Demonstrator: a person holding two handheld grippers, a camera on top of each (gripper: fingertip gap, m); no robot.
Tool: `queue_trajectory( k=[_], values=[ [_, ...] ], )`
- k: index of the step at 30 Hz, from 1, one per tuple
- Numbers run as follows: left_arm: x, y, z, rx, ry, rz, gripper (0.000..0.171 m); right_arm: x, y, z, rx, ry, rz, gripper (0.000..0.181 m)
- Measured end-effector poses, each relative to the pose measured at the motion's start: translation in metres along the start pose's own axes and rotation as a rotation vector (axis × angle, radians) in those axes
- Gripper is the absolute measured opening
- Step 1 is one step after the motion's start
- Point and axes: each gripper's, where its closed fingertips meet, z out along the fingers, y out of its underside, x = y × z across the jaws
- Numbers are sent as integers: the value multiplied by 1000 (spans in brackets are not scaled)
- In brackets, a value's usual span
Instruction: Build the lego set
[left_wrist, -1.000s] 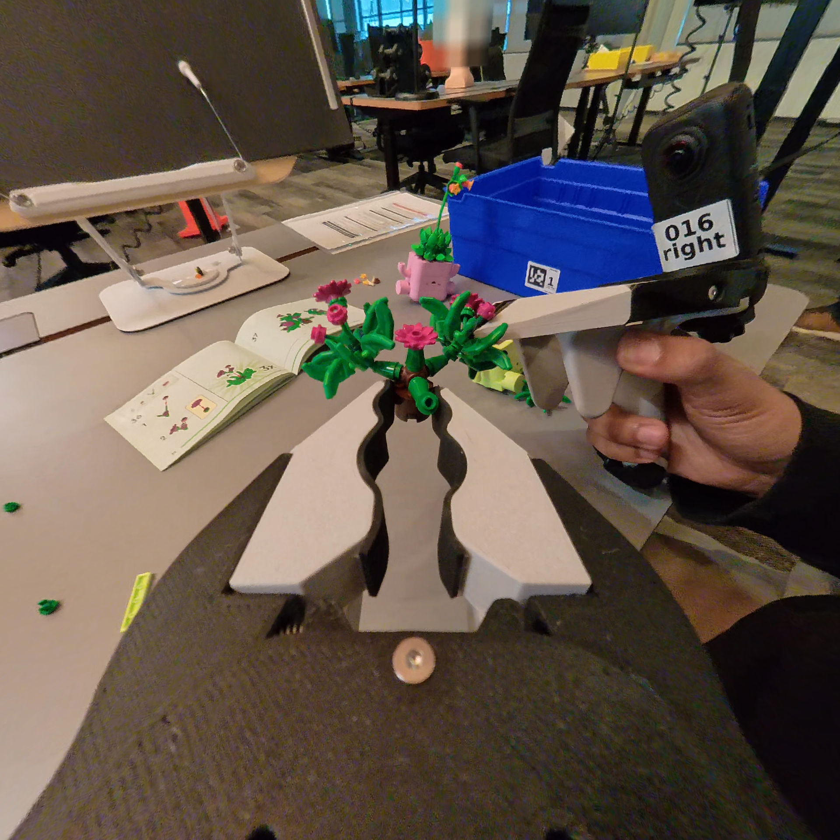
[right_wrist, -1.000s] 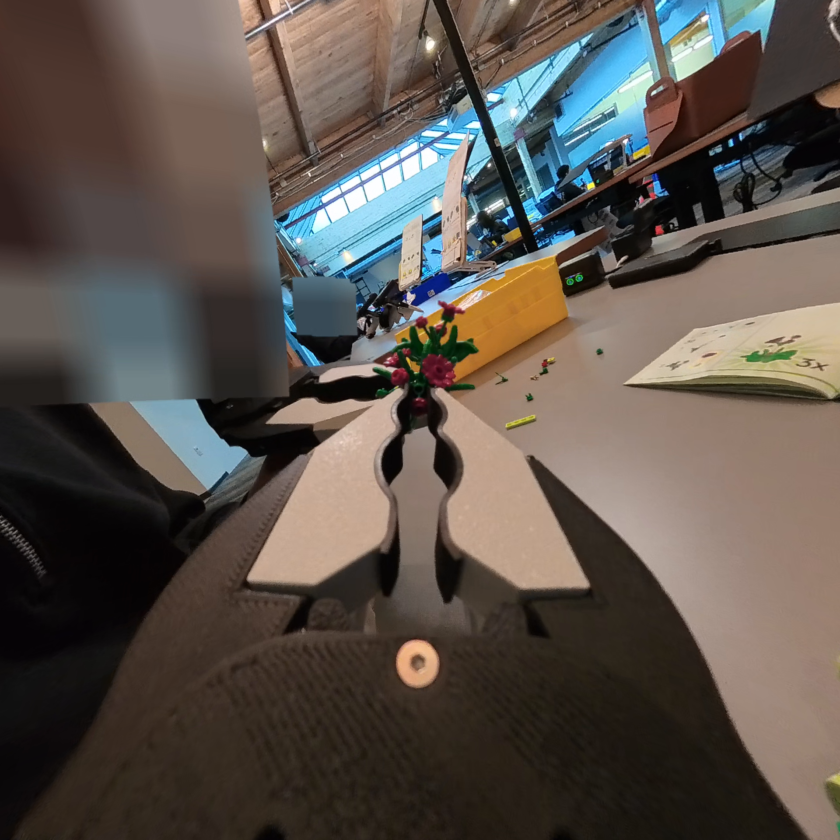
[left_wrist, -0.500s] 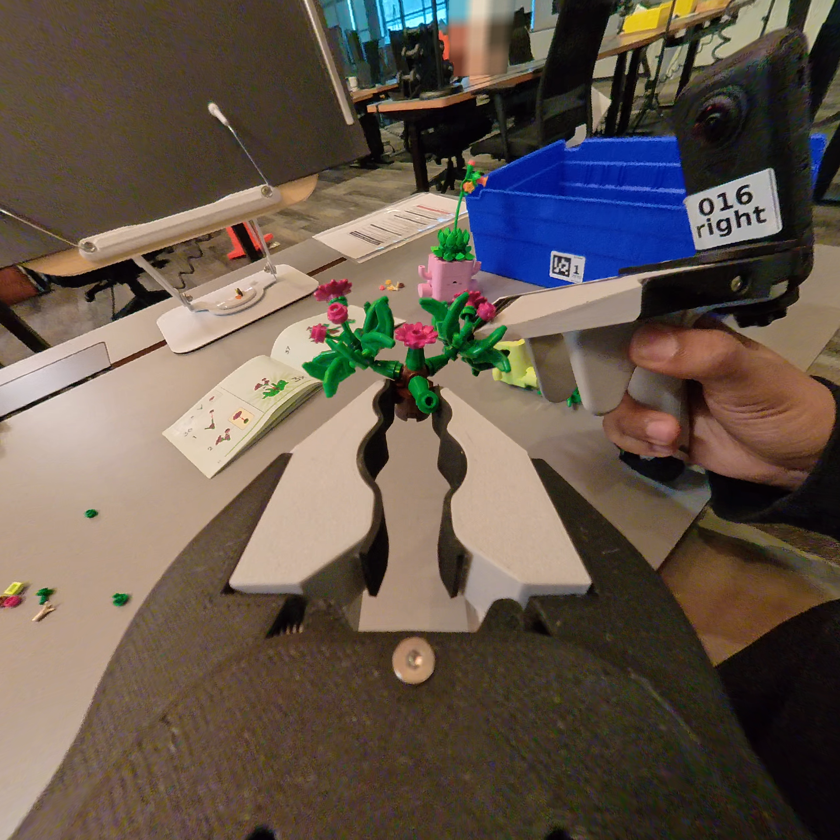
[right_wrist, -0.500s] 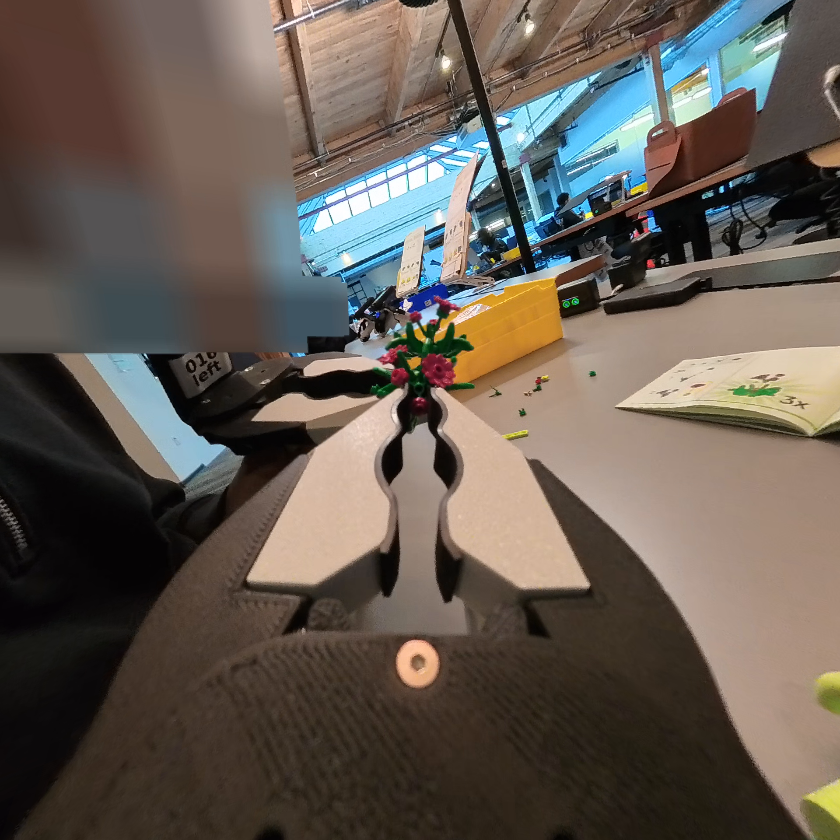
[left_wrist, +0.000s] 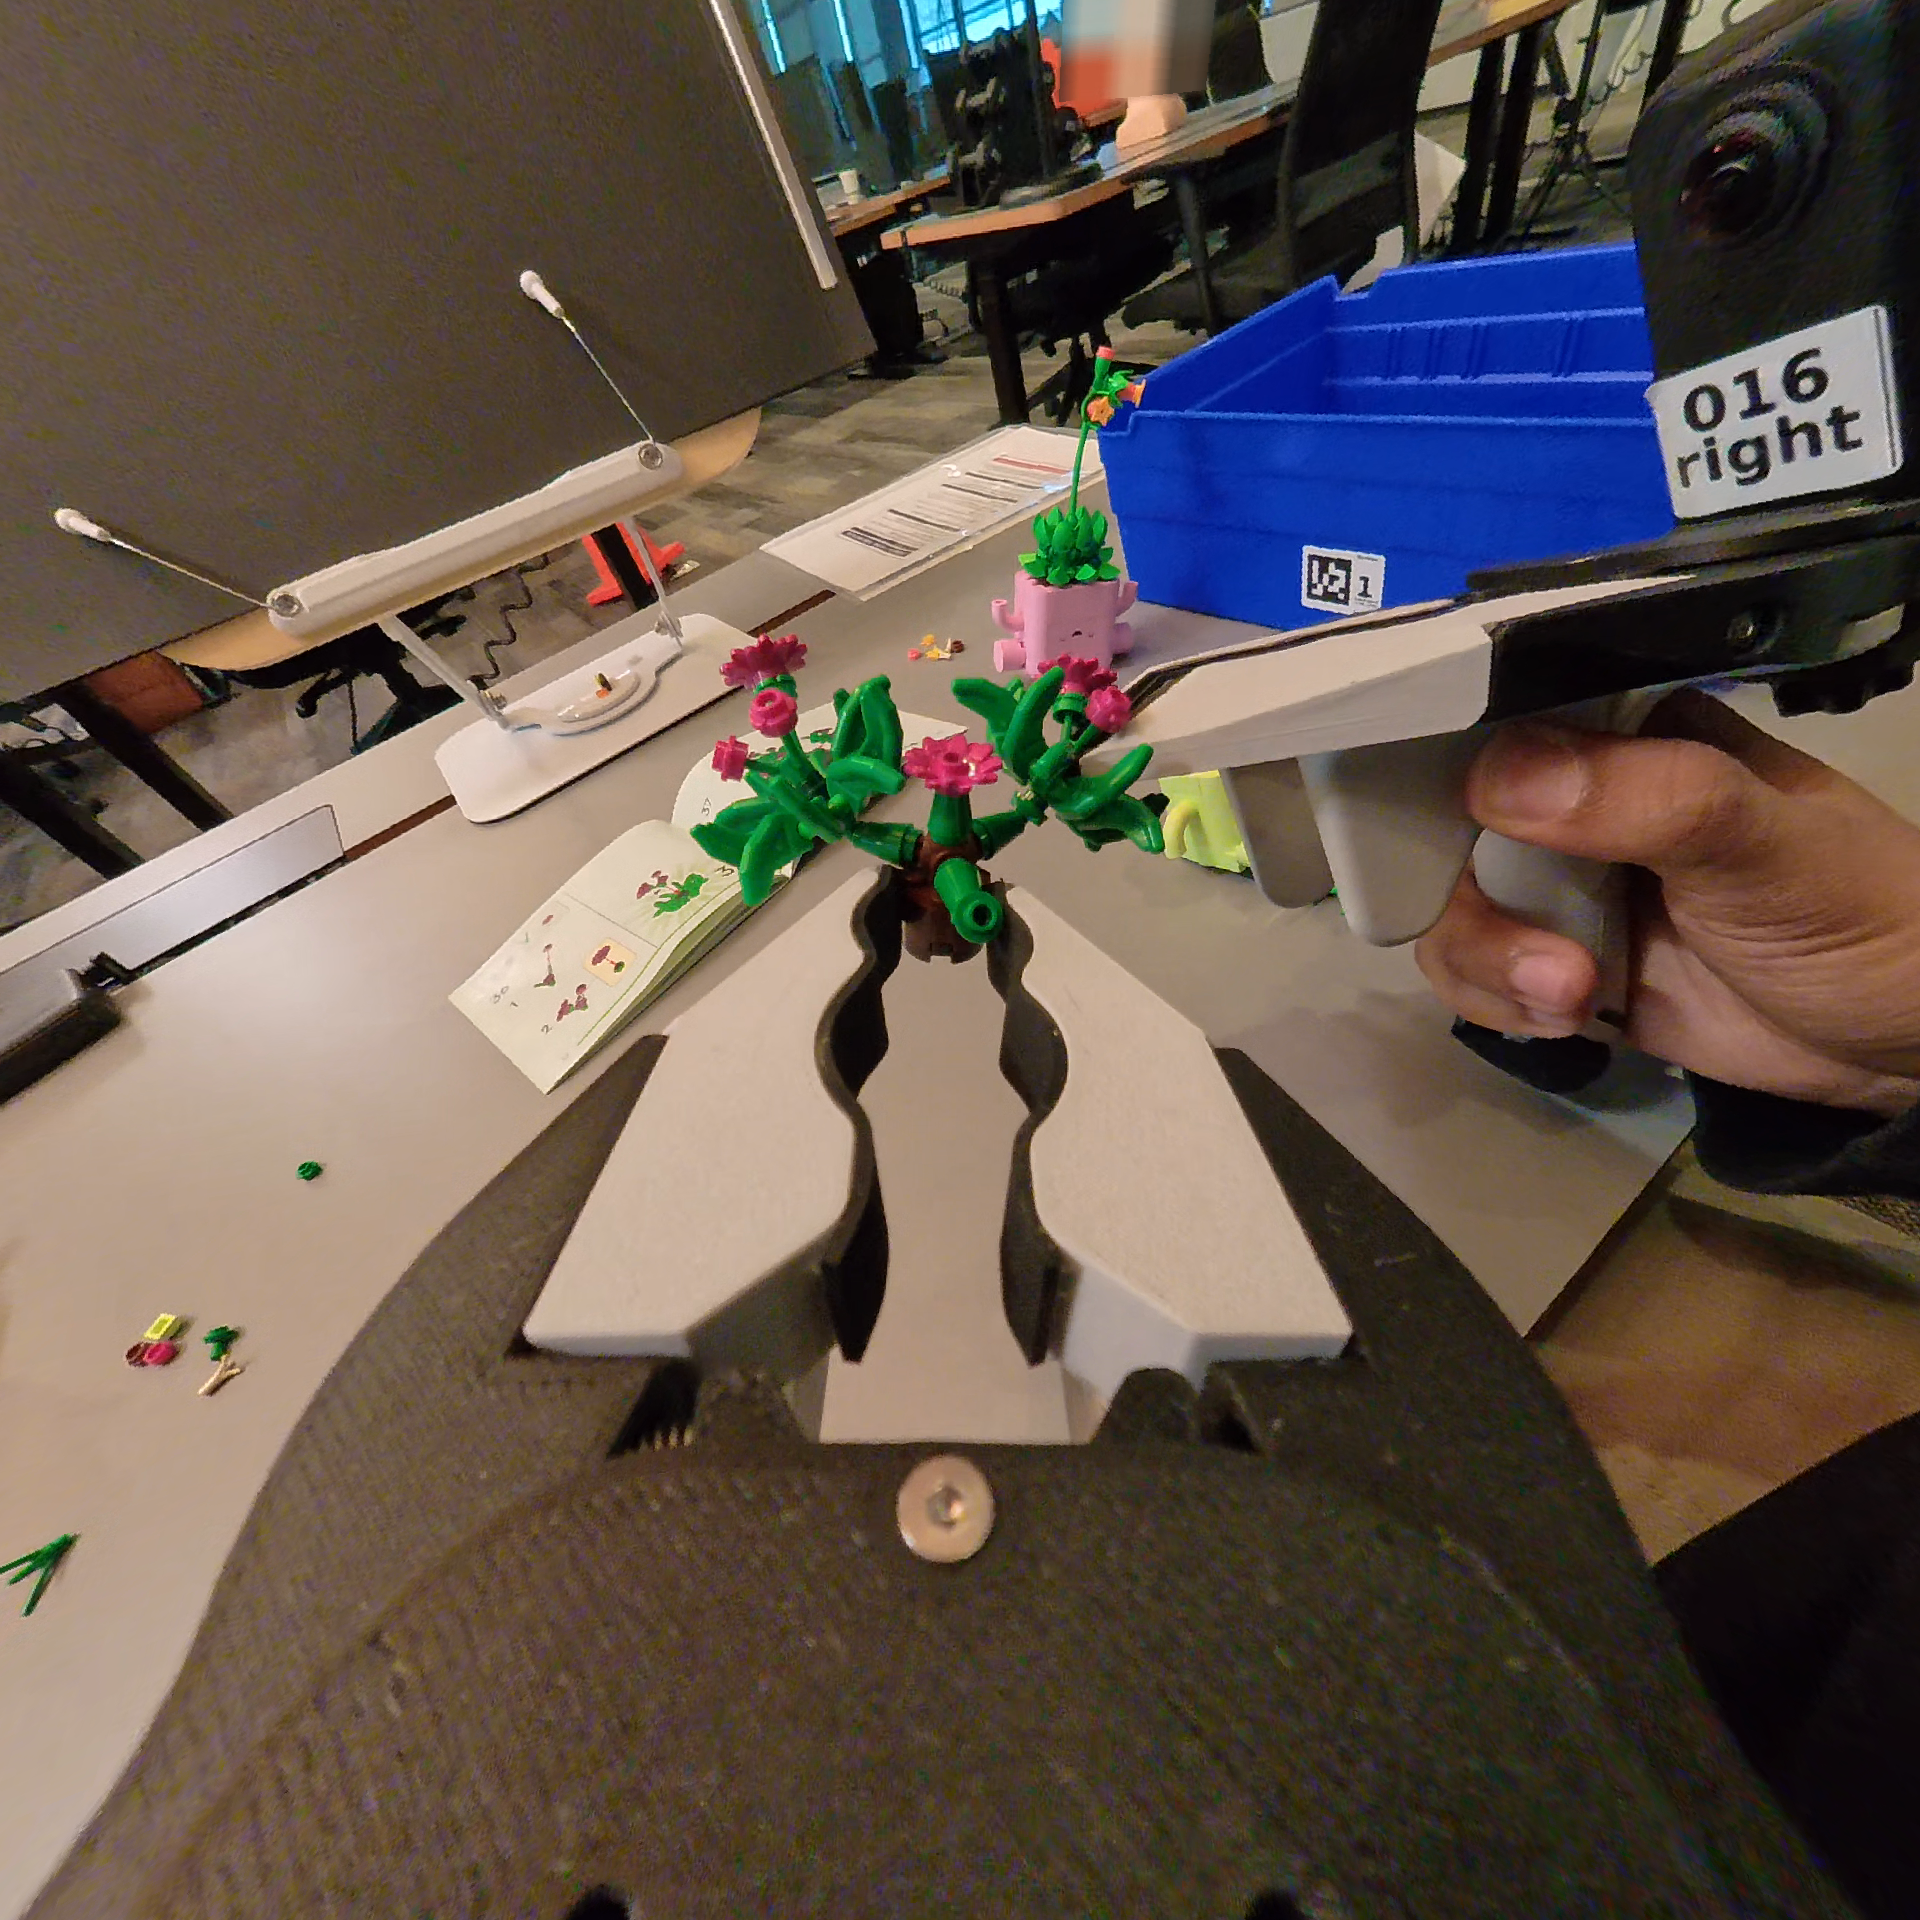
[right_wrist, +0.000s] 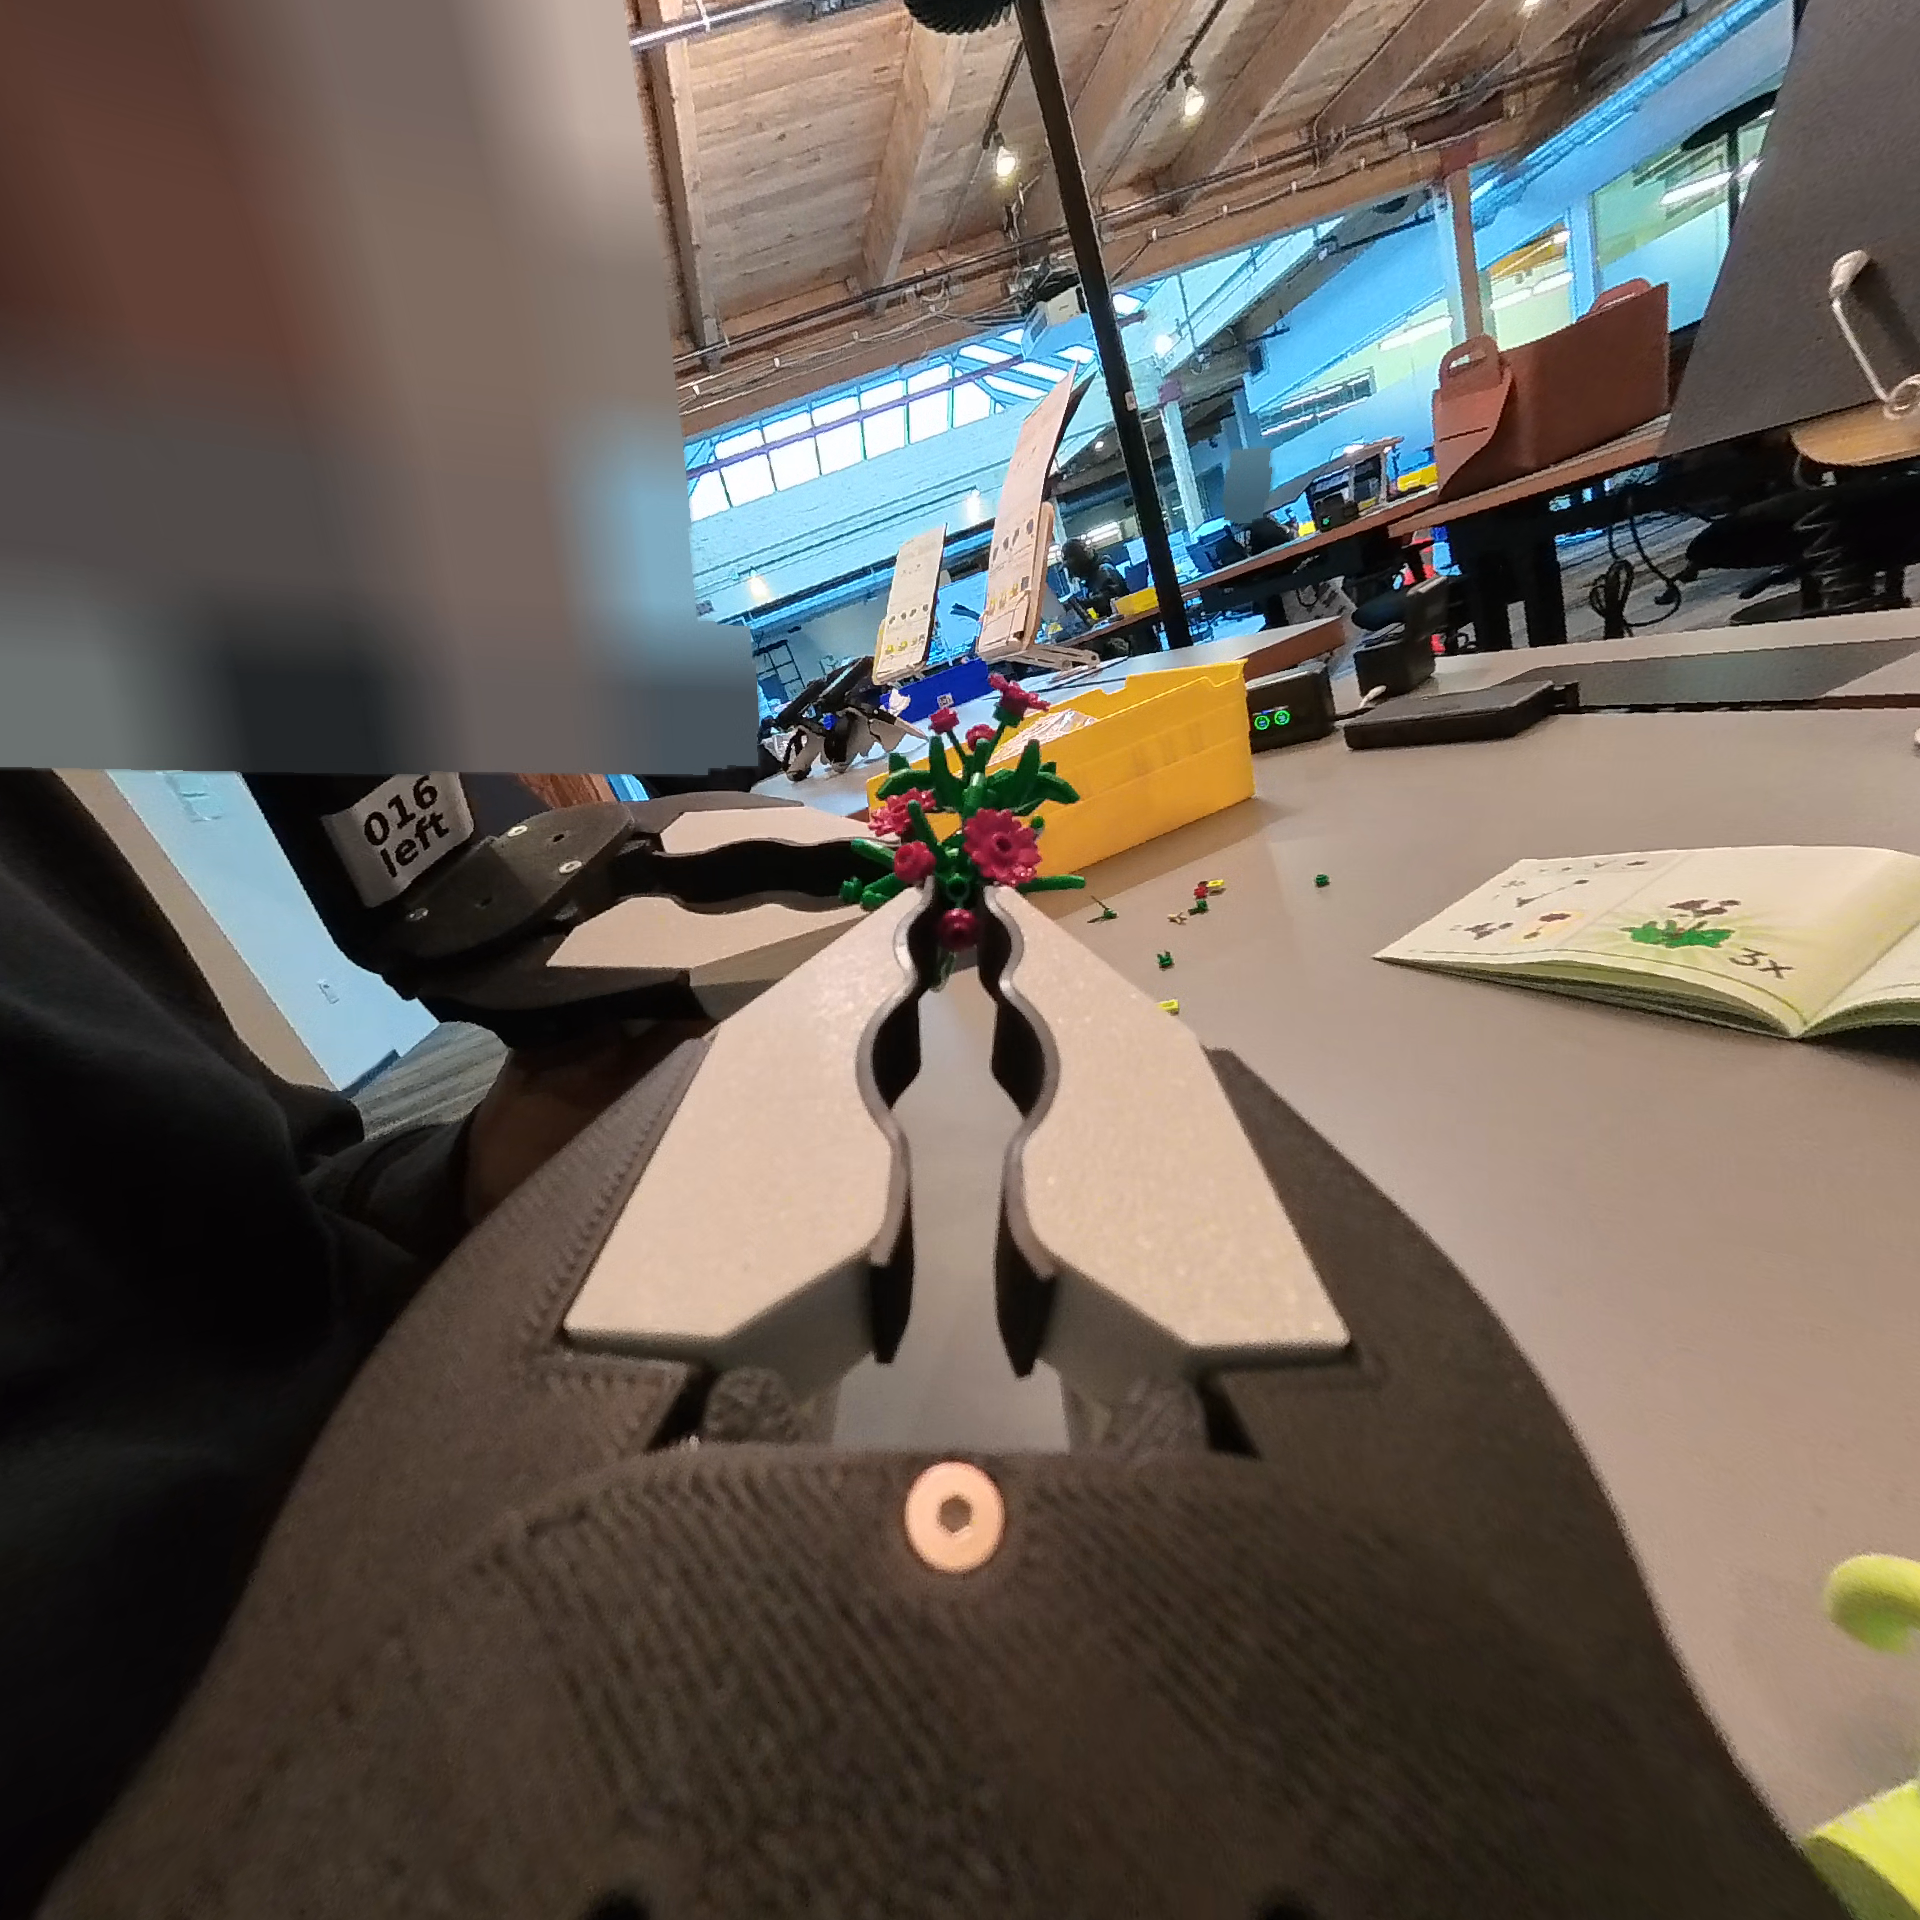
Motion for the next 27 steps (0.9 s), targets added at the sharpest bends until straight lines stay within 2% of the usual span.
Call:
queue_trajectory(
  k=[13,22,27],
  values=[
    [-1,2,2,-34,-3,-13,14,3,1,-1,34,-30,103,4],
    [-4,7,4,-89,-34,49,14,5,4,1,67,-80,221,4],
    [-5,7,3,-92,-40,59,14,7,5,1,62,-66,221,4]
  ],
)
